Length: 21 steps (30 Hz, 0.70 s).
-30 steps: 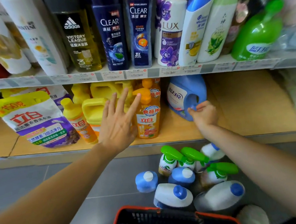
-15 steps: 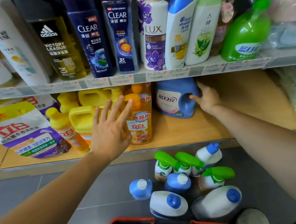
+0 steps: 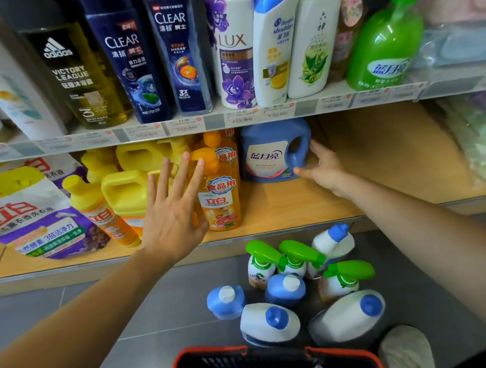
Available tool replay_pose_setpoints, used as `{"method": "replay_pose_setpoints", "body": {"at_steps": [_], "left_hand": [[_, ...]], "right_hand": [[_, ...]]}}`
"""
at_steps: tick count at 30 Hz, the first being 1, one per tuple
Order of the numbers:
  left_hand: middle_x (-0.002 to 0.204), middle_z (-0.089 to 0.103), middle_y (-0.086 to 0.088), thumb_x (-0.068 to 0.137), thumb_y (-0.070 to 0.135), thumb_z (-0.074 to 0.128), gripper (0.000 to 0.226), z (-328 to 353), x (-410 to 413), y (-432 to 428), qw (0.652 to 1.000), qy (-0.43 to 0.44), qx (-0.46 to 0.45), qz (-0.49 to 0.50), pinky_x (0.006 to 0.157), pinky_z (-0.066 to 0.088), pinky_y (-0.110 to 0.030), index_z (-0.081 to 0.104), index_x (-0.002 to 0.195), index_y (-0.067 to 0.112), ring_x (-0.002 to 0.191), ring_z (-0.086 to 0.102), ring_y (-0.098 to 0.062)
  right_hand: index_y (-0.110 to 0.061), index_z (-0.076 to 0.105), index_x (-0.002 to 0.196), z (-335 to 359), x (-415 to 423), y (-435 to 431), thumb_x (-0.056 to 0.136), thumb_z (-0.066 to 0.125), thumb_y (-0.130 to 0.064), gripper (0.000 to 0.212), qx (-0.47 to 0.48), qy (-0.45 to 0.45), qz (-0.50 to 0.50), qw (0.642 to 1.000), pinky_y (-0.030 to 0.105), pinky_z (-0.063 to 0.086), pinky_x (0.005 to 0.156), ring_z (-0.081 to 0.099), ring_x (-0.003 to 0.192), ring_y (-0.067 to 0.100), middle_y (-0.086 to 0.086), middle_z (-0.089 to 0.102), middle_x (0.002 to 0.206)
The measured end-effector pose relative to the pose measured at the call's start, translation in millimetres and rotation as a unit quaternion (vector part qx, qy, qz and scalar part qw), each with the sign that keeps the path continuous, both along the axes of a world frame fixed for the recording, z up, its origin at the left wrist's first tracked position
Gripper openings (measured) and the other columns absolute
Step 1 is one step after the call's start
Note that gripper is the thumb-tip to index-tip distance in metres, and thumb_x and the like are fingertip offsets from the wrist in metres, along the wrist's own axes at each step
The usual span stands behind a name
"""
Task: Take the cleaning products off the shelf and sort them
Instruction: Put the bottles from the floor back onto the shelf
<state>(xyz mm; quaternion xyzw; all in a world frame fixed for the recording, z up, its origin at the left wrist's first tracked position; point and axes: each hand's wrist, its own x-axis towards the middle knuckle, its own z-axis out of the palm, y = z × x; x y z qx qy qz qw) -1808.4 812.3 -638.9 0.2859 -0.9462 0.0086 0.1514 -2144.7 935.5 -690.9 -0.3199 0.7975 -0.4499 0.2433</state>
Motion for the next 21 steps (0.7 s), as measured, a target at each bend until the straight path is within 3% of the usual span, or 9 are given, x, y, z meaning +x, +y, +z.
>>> {"method": "replay_pose_setpoints", "body": {"at_steps": [3,6,7,9,12,13,17,21], "left_hand": [[0.167,0.018,-0.016,0.081,0.034,0.073,0.097,-0.8,3.2,10.1,0.999,0.012,-0.016,-0.030,0.120,0.028,-0.059,0.021,0.160,0.012,0.153,0.015,-0.040],[0.144,0.048,-0.015,0.078,0.030,0.075,0.076,-0.5,0.2,24.8,0.995,0.013,-0.003,-0.097,0.095,0.051,-0.051,0.047,0.146,0.013,0.129,0.045,-0.037],[0.138,0.053,-0.012,0.078,0.029,0.076,0.068,-1.4,-1.9,29.4,0.992,0.008,0.018,-0.121,0.090,0.053,-0.049,0.053,0.140,0.014,0.124,0.049,-0.034],[0.137,0.057,-0.007,0.083,0.031,0.074,0.058,-5.9,-7.5,37.7,0.984,-0.018,0.079,-0.156,0.096,0.050,-0.046,0.058,0.137,0.016,0.125,0.051,-0.030],[0.141,0.055,-0.003,0.092,0.039,0.068,0.056,-22.0,-19.1,49.3,0.965,-0.078,0.170,-0.182,0.108,0.041,-0.036,0.054,0.142,0.019,0.131,0.048,-0.024],[0.141,0.055,-0.003,0.092,0.041,0.067,0.057,-28.3,-23.8,53.3,0.959,-0.099,0.183,-0.192,0.108,0.040,-0.035,0.053,0.143,0.020,0.131,0.049,-0.024],[0.154,0.044,-0.003,0.094,0.039,0.064,0.063,-55.7,-37.4,64.3,0.938,-0.178,0.199,-0.220,0.105,0.044,-0.037,0.040,0.152,0.026,0.135,0.047,-0.026],[0.164,0.027,0.000,0.095,0.040,0.065,0.080,-75.8,-36.1,61.8,0.924,-0.249,0.190,-0.219,0.108,0.042,-0.041,0.020,0.160,0.029,0.142,0.037,-0.026]], "right_hand": [[-0.007,0.050,0.143,6.7,23.3,9.9,0.078,0.085,-0.010,0.074,0.049,0.018,0.027,0.998,0.041,0.047,0.106,0.059,0.114,0.022,0.009,0.060,0.132],[-0.005,0.061,0.133,13.2,51.2,24.9,0.078,0.086,-0.017,0.061,0.164,0.049,0.181,0.968,0.035,0.051,0.097,0.061,0.093,0.016,0.006,0.066,0.109],[-0.008,0.062,0.132,14.4,61.6,31.4,0.078,0.086,-0.023,0.062,0.213,0.061,0.234,0.947,0.032,0.051,0.094,0.062,0.093,0.015,0.006,0.068,0.110],[-0.016,0.059,0.136,15.1,80.2,44.4,0.076,0.086,-0.039,0.069,0.317,0.120,0.316,0.886,0.030,0.051,0.090,0.064,0.102,0.018,0.006,0.068,0.119],[-0.023,0.055,0.134,10.5,100.2,60.9,0.071,0.080,-0.062,0.078,0.425,0.301,0.379,0.765,0.034,0.041,0.083,0.060,0.115,0.027,0.003,0.065,0.125],[-0.023,0.056,0.131,7.8,104.7,64.4,0.072,0.078,-0.063,0.075,0.428,0.346,0.382,0.743,0.037,0.040,0.084,0.058,0.116,0.029,0.004,0.065,0.124],[-0.018,0.055,0.127,-2.1,112.0,69.4,0.083,0.075,-0.046,0.056,0.410,0.383,0.361,0.745,0.041,0.039,0.098,0.057,0.119,0.031,0.009,0.064,0.123],[-0.018,0.059,0.122,-1.9,113.8,68.8,0.088,0.071,-0.036,0.040,0.370,0.358,0.340,0.787,0.039,0.045,0.091,0.062,0.111,0.033,0.011,0.067,0.119]]}}
